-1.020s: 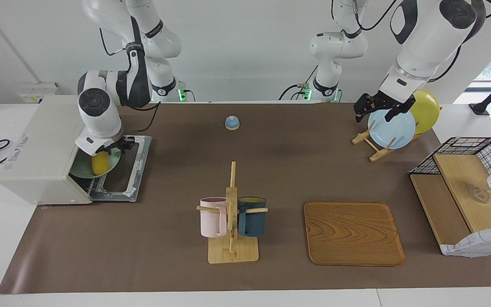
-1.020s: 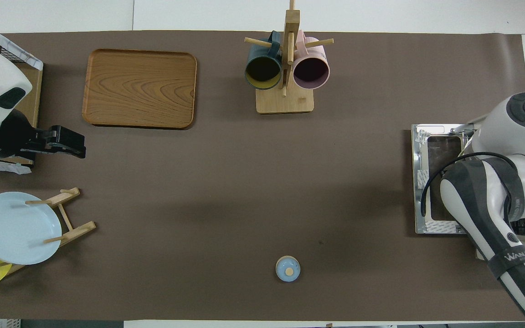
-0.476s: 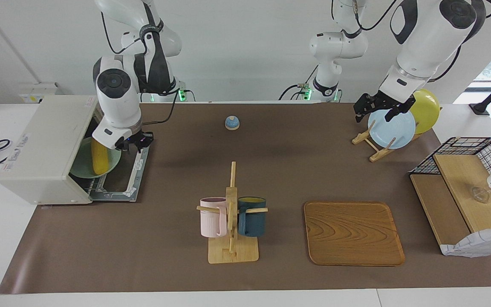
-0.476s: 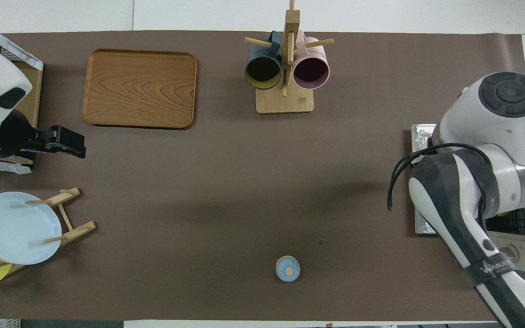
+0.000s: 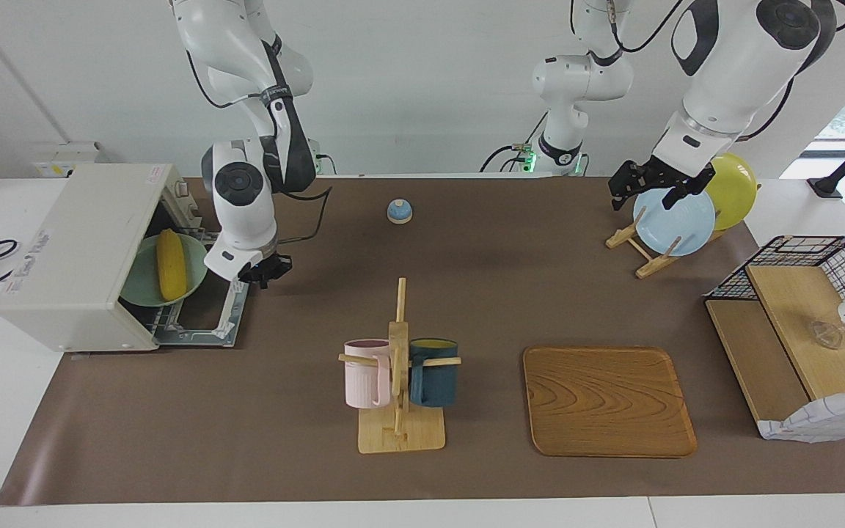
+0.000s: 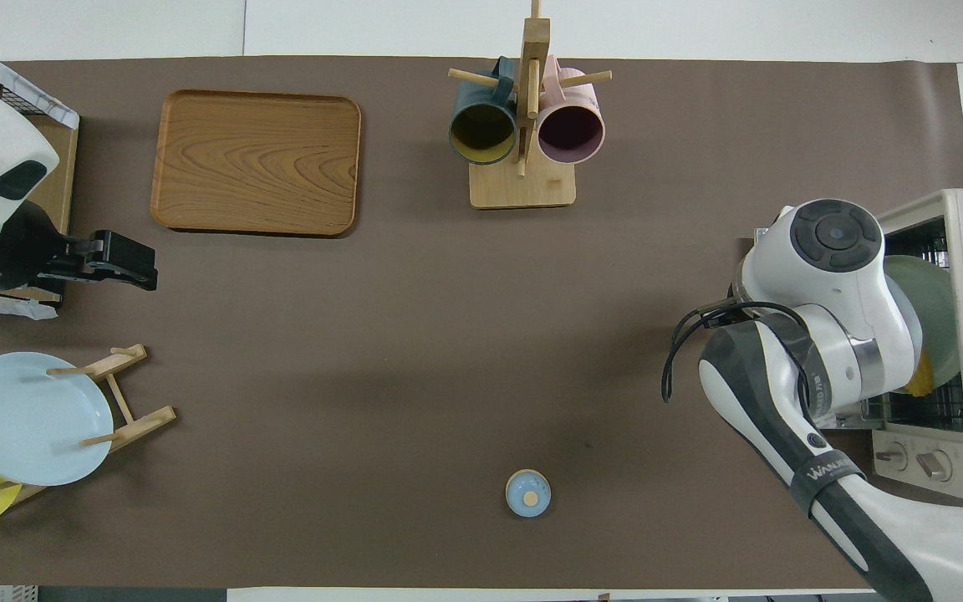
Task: Put corn in oven
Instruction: 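Withdraw the right gripper from inside the oven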
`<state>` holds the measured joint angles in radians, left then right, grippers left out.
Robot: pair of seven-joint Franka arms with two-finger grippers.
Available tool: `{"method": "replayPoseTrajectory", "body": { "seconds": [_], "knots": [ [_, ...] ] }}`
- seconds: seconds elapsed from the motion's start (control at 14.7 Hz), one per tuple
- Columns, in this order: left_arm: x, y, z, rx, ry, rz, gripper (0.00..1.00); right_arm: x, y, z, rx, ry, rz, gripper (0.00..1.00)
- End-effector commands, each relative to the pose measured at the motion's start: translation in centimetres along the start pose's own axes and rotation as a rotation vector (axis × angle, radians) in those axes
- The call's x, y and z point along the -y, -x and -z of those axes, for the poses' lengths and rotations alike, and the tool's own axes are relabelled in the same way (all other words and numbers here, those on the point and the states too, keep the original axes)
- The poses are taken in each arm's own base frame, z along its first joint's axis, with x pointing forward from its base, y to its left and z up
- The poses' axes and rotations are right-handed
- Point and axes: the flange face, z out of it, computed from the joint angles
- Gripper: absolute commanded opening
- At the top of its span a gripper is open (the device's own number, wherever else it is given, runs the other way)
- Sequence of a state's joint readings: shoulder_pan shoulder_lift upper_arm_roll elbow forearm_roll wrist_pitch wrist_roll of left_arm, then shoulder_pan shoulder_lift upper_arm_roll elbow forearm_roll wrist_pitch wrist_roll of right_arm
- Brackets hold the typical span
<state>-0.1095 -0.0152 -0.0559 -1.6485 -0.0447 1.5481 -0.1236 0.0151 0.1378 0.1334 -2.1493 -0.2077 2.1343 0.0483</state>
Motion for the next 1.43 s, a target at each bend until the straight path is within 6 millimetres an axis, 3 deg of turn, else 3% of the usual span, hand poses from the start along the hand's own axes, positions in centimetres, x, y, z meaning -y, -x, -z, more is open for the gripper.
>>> {"method": "replayPoseTrajectory", "body": {
  "seconds": [0.0,0.14,0.41,0.75,0.88,1.09,1.22,1.36],
  "knots": [
    [0.5,0.6,0.3,-0.006,-0.019,-0.001,1.0,-0.4,0.6,-1.7,0.011,-0.017,-0.027,0.0],
    [0.5,0.6,0.3,-0.006,-0.019,-0.001,1.0,-0.8,0.6,-2.0,-0.001,-0.017,-0.034,0.0],
    [0.5,0.6,0.3,-0.006,-0.019,-0.001,1.0,-2.2,1.1,-4.3,0.002,-0.024,-0.056,0.0],
    [0.5,0.7,0.3,-0.005,-0.019,-0.001,1.0,-2.7,1.1,-4.1,0.021,0.08,0.013,0.0],
    [0.5,0.7,0.3,-0.005,-0.019,-0.001,1.0,-4.1,0.1,-1.2,0.075,0.164,0.036,0.0],
    [0.5,0.7,0.3,-0.005,-0.019,-0.001,1.0,-7.1,-0.7,5.0,0.126,0.194,0.103,0.0],
    [0.5,0.6,0.3,-0.006,-0.019,-0.001,1.0,-10.5,0.0,8.6,0.12,0.183,0.117,0.0],
    [0.5,0.7,0.3,-0.005,-0.019,-0.001,1.0,-14.3,1.7,10.3,0.106,0.149,0.126,0.0]
  ]
}}
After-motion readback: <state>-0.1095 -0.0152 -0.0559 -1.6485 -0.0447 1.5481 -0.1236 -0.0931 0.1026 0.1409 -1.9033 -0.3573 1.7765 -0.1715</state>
